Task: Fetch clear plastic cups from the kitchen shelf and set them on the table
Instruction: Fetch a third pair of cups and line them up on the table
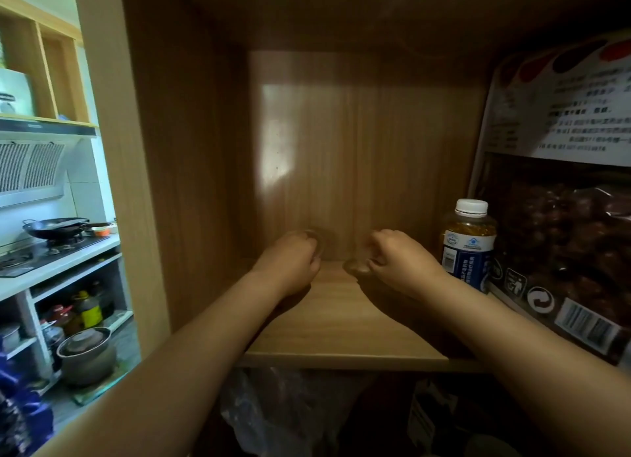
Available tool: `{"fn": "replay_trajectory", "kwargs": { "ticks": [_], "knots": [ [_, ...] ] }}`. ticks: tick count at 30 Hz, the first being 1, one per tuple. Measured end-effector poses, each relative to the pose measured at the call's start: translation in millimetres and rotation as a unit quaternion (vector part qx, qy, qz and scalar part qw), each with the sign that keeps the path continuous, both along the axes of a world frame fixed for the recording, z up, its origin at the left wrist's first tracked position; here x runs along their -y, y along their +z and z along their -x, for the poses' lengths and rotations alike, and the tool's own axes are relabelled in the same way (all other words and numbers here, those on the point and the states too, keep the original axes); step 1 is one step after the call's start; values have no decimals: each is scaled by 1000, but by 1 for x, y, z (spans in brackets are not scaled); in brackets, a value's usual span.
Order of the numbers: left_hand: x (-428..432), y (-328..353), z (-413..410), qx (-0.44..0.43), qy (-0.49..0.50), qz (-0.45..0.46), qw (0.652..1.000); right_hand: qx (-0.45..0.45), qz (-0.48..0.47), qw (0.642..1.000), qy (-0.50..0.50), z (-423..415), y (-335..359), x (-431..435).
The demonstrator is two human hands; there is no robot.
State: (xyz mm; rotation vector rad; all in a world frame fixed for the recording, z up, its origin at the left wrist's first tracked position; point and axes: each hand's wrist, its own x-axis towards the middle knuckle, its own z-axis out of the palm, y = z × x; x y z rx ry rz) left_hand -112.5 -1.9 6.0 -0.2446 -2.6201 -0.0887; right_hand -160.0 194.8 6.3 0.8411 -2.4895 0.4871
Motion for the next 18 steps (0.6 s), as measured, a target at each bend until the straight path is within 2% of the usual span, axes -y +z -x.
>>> {"fn": "replay_trajectory", "kwargs": {
  "ticks": [8,14,18],
  "knots": [
    [7,4,-34,-53,-50,-48,996,-49,4,998,31,-29,6,-4],
    [16,10,-91,-68,-92,-51,992,-63,36,995,71,-87,8,-9],
    [25,13,-139,-98,-103,-47,989,-88,20,991,97,-133,11,4]
  ]
}}
